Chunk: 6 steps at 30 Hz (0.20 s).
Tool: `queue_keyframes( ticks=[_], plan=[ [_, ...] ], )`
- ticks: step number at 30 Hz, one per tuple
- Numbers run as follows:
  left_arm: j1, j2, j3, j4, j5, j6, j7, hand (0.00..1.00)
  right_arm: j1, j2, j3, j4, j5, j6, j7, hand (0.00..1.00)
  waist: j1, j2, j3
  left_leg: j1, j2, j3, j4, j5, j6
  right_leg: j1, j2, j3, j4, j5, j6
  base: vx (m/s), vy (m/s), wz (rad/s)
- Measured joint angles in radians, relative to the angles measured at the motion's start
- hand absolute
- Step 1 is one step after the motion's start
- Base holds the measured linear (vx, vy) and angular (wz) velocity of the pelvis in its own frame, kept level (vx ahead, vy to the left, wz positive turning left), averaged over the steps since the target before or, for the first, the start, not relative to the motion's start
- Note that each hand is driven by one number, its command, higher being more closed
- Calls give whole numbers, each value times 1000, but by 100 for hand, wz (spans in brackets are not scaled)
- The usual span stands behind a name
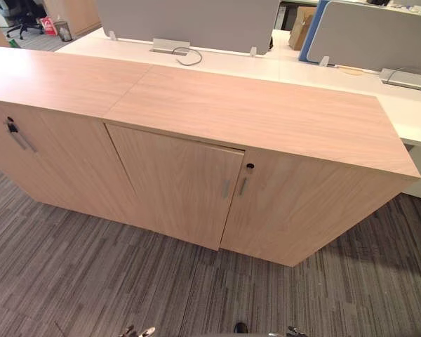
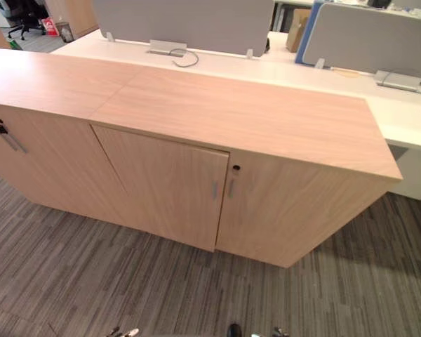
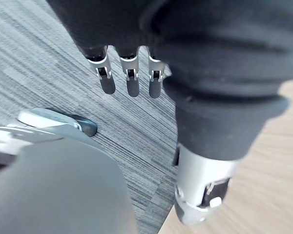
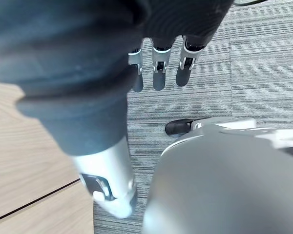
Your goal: Walk over to the cabinet, pick up the folder, carry it to the office cabinet, place the folder inside the office cabinet, then close the office cabinet door
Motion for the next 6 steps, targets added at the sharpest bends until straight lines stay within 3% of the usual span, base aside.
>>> queue_keyframes(
  ticks=[6],
  plan=[
    [-62, -10, -60, -47, 23, -29, 24, 0, 0, 2, -1, 8, -3, 1, -3, 0, -21, -1, -1, 13, -4, 8, 1, 0, 1, 4, -5, 0, -5, 3, 3, -32, 37, -3]
  ],
)
